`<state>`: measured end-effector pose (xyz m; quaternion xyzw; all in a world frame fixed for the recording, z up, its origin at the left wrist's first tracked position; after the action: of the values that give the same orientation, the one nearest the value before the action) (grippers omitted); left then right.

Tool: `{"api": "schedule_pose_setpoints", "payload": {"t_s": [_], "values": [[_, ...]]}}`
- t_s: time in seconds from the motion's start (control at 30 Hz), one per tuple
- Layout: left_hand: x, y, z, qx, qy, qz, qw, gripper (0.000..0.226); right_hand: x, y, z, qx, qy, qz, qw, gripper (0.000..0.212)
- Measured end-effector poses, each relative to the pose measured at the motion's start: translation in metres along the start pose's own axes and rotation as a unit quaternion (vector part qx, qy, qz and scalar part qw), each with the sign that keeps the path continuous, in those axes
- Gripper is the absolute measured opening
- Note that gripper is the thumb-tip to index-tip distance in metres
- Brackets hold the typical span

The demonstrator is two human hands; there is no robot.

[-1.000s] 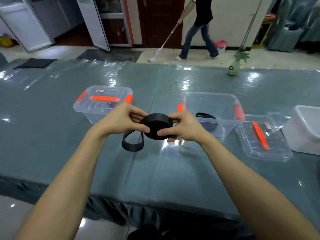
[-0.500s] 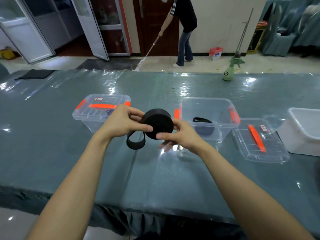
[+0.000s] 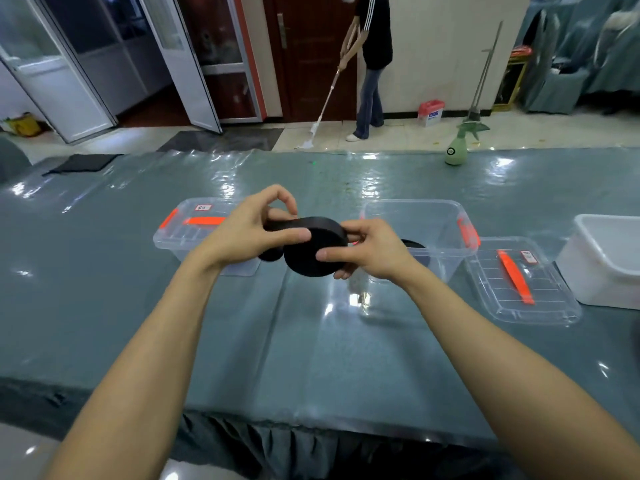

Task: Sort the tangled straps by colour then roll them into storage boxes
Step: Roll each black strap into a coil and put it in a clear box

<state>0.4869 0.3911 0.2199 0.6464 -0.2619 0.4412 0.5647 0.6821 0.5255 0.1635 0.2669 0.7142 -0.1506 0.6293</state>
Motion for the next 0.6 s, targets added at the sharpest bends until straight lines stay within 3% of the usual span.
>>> {"api": "schedule_pose_setpoints", "payload": {"t_s": [0.1, 0.2, 0.33, 0.4, 0.6], "values": [[-0.009, -0.015, 0.002, 0.050, -0.043, 0.144, 0.987, 0.020, -0.003, 0.010, 0.005, 0.020, -0.001, -0.068, 0.997, 0.036], [-0.015, -0.033, -0.002, 0.096, -0.046, 0.205, 0.973, 0.019, 0.001, 0.014, 0.014, 0.044, -0.002, -0.093, 0.995, 0.037], [-0.020, -0.054, -0.005, 0.048, -0.058, 0.221, 0.972, 0.035, 0.015, 0.016, 0.023, 0.088, -0.018, -0.147, 0.985, 0.039], [-0.022, -0.060, -0.007, 0.038, -0.042, 0.211, 0.976, 0.038, 0.022, 0.019, 0.030, 0.075, -0.032, -0.152, 0.985, 0.039], [-0.022, -0.071, -0.018, -0.014, -0.008, 0.127, 0.992, 0.038, 0.037, 0.038, 0.038, 0.042, -0.047, -0.046, 0.997, 0.041]]}}
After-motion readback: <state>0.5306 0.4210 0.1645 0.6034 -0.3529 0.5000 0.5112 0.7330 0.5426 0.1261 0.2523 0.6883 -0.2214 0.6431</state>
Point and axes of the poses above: each hand's wrist, its own z-axis away from the middle knuckle, its own y-axis out of the back of the hand, x = y × z, the point moved 3 cm from there along -z, towards the middle knuckle, and after that the axes turned 8 degrees about y, right-handed, at the moved point
